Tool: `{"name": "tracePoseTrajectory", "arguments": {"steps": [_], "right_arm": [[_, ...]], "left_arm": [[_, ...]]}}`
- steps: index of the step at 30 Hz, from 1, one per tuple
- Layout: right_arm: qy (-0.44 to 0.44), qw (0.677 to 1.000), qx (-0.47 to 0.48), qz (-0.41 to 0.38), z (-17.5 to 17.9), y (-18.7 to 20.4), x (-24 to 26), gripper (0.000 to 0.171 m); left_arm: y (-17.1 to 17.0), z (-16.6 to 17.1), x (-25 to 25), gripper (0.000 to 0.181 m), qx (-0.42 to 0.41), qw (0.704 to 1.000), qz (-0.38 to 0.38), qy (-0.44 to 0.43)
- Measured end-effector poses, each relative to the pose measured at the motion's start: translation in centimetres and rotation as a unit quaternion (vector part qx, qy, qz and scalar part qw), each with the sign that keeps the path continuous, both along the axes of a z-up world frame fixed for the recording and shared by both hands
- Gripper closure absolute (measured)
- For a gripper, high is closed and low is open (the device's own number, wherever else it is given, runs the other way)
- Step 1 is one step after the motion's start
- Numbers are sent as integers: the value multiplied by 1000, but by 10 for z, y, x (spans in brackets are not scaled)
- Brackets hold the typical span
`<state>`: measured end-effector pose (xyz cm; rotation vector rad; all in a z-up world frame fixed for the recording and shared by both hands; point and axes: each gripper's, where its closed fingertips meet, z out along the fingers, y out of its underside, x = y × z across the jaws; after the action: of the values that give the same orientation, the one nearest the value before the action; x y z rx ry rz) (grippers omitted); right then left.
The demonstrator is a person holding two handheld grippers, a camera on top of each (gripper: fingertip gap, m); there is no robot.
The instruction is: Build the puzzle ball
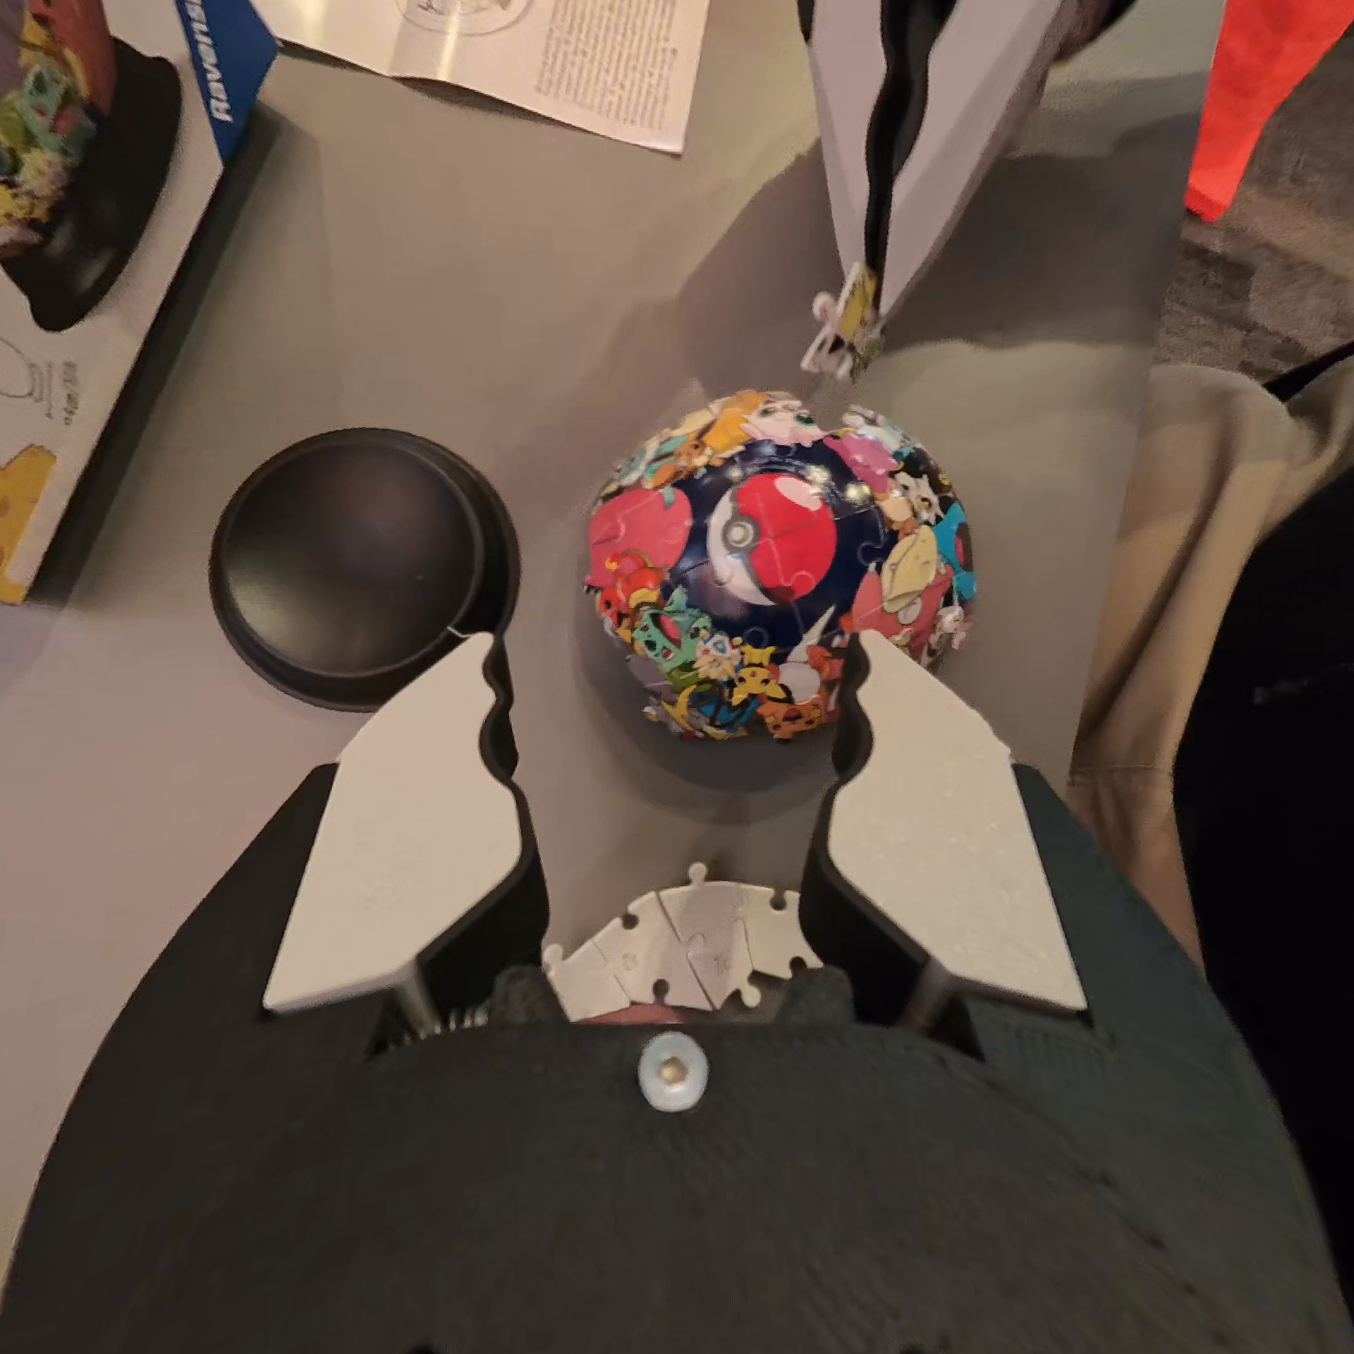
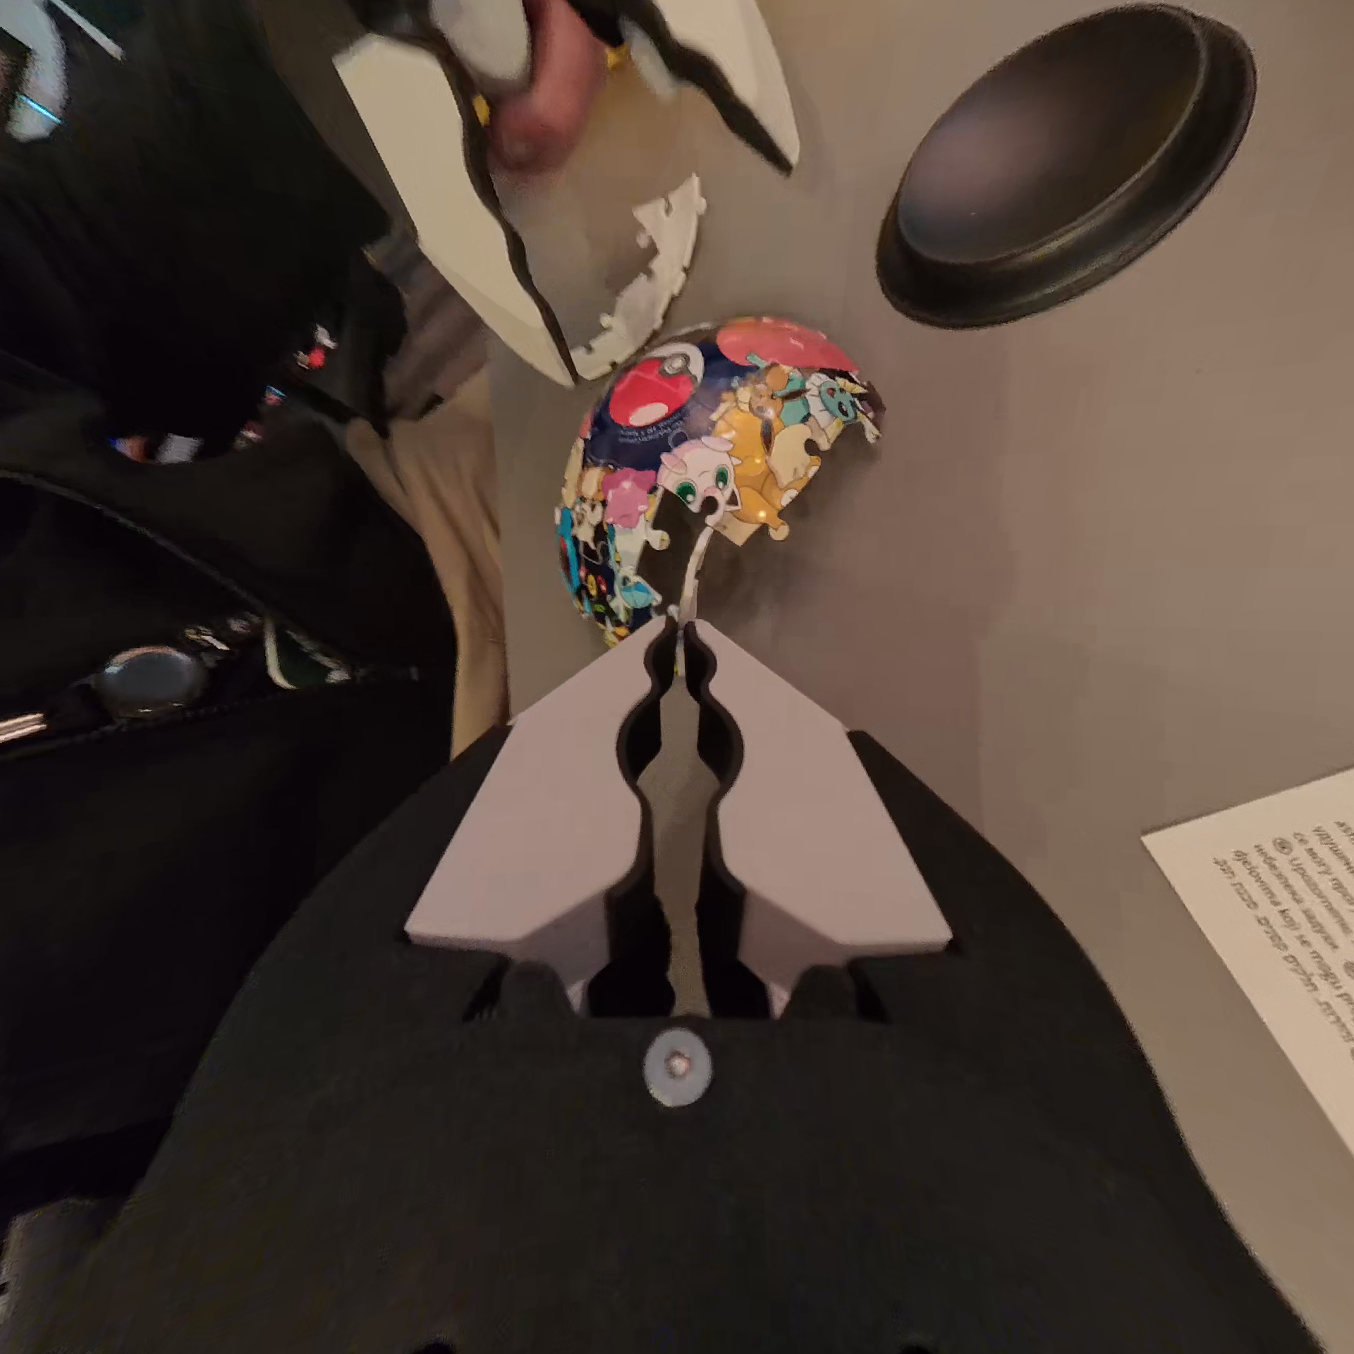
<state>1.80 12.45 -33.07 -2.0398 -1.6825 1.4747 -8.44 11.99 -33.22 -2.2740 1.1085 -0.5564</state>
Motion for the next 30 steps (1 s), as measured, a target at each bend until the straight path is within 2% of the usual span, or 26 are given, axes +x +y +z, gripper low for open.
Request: {"name": "tracePoseTrajectory", "arguments": {"steps": [1,8,15,30], "right_arm": [[11,1000,-19,6,5,-2,0,171],[32,986,-152,54,17,-15,-7,171],[10,984,-166,62,8,-11,-10,171],[-6,972,-219,89,3,-9,-13,171]], "left_arm": [[-2,-2,4,95,-1,1000,-5,4],[-9,-10,17,98,-17,1000,-19,-6],[-13,-12,20,104,-28,999,-40,-16],[-15,-14,21,104,-40,996,-61,-42]]}}
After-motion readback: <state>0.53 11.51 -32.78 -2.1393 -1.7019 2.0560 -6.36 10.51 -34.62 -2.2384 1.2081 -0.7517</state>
